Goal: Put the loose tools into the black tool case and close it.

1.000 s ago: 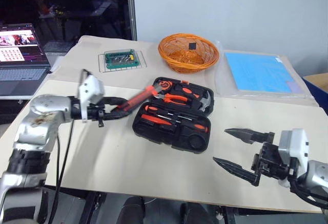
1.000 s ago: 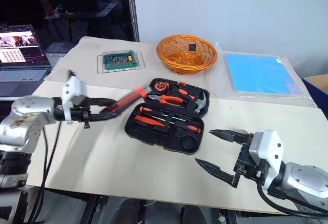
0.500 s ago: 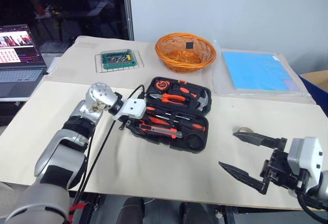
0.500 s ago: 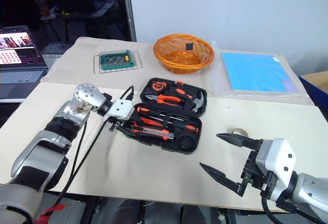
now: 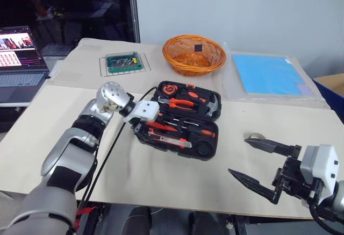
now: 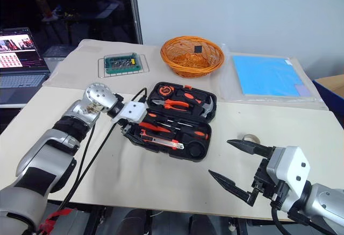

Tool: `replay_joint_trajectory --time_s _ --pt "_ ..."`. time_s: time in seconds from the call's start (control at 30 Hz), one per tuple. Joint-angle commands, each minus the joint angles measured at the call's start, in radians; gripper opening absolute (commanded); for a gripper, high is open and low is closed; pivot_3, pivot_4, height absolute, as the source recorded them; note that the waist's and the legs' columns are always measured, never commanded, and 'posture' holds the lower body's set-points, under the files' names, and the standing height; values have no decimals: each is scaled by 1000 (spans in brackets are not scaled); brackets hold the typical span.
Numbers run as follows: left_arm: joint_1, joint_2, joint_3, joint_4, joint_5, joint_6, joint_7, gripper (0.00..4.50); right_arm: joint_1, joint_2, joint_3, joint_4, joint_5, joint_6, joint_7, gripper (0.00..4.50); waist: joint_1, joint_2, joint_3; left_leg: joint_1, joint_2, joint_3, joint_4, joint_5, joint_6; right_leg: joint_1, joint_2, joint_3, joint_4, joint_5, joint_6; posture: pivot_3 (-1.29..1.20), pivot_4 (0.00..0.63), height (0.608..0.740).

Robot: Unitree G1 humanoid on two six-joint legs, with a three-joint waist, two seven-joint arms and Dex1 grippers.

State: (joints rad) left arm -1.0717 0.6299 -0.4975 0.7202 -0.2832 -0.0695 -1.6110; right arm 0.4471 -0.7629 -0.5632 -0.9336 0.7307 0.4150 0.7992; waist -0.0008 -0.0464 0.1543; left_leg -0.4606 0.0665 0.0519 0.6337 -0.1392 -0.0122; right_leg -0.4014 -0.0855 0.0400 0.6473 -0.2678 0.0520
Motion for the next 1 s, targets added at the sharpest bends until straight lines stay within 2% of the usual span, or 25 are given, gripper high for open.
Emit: replay_joint_trajectory --time_s 0.03,0.1,0.2,0.37,0.5,0.6,0.77,1.0 --pt "17 49 120 -116 -146 281 -3 3423 -23 -8 2 0 16 -13 1 4500 -3 0 0 0 0 0 0 0 0 0 0 0 0 0 0 0 150 740" --pt "64 54 175 -181 -168 397 37 2907 -32 -7 12 9 14 -15 4 4500 -3 1 0 2 0 0 0 0 0 1 0 0 0 -1 1 0 150 740" --pt "184 13 268 -333 -187 514 250 1768 -53 -9 33 23 9 -14 8 4500 -3 1 0 6 0 0 0 0 0 7 0 -1 -1 -2 3 0 150 740" --pt "399 -35 320 -550 -92 580 542 15 -59 -15 32 28 15 -8 11 4500 4 1 0 9 0 -1 0 0 0 10 0 -1 -1 -1 1 0 150 740" --pt "504 -27 268 -637 -13 630 624 15 -47 -22 19 28 22 -2 19 4500 6 1 0 11 0 -1 0 0 0 11 0 -1 -1 -1 -2 0 150 740" --pt "533 -28 179 -629 75 648 652 15 -39 -29 12 27 26 3 28 4500 9 2 -2 14 0 0 0 0 0 14 0 0 -1 -4 -5 0 150 740" --pt "557 -47 119 -590 164 561 670 15 -15 -43 -18 31 24 14 41 4500 11 8 -11 21 -1 1 -2 -4 -7 15 -2 0 -3 -7 -3 0 150 740" --pt "529 -112 109 -507 228 426 679 15 35 -32 -56 31 17 48 12 4500 18 17 -22 22 -2 2 -2 -5 -7 17 -4 0 -4 -8 -2 0 150 740"
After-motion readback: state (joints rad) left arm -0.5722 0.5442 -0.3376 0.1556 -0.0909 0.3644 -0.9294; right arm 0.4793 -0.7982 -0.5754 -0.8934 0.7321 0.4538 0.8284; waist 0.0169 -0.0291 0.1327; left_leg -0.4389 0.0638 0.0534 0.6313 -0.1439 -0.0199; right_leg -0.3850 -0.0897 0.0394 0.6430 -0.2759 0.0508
